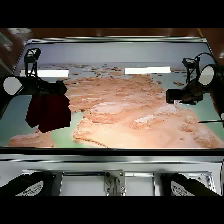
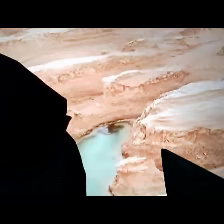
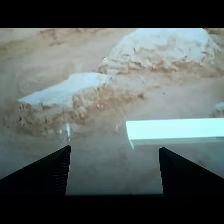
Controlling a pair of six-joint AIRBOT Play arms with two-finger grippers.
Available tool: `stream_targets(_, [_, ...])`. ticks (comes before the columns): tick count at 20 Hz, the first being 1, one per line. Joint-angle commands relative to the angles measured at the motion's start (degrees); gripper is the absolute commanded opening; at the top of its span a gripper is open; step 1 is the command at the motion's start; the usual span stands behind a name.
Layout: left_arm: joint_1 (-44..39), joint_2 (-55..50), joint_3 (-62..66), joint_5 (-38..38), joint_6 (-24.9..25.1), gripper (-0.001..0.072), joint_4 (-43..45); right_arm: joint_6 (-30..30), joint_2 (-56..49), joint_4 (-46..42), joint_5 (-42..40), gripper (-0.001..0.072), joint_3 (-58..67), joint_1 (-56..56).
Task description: Fold the shirts.
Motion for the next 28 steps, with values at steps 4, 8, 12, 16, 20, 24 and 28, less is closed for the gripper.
stream_targets(4, [16.2,-5.4,0.0,-5.0,-10.4,0.072,1.8,0.1,0.0,0.1,0.2,0.0669,0.0,0.0])
stream_targets(8, [22.5,-13.2,0.0,-7.3,-6.7,0.072,-5.1,0.7,0.0,0.4,-1.4,0.0669,0.0,0.0])
stream_targets(12, [18.1,-23.0,0.0,-5.8,-5.9,0.072,-6.7,0.9,0.0,1.7,-2.4,0.0669,0.0,0.0])
stream_targets(16, [14.8,-28.7,0.0,-3.1,-6.1,0.072,-6.7,1.0,0.0,2.0,-2.5,0.0669,0.0,0.0])
stream_targets(20, [14.2,-29.8,0.1,-2.0,-3.2,0.0088,-7.0,1.5,0.0,2.1,-2.0,0.0669,0.0,0.0])
stream_targets(24, [12.5,-22.5,3.8,-4.8,3.5,0.0035,-7.3,1.3,0.0,1.9,-2.7,0.0669,0.0,0.0])
stream_targets(28, [5.0,-4.8,9.0,-4.5,6.8,0.0034,-6.9,0.3,0.4,1.4,-2.2,0.0669,0.5,0.0])
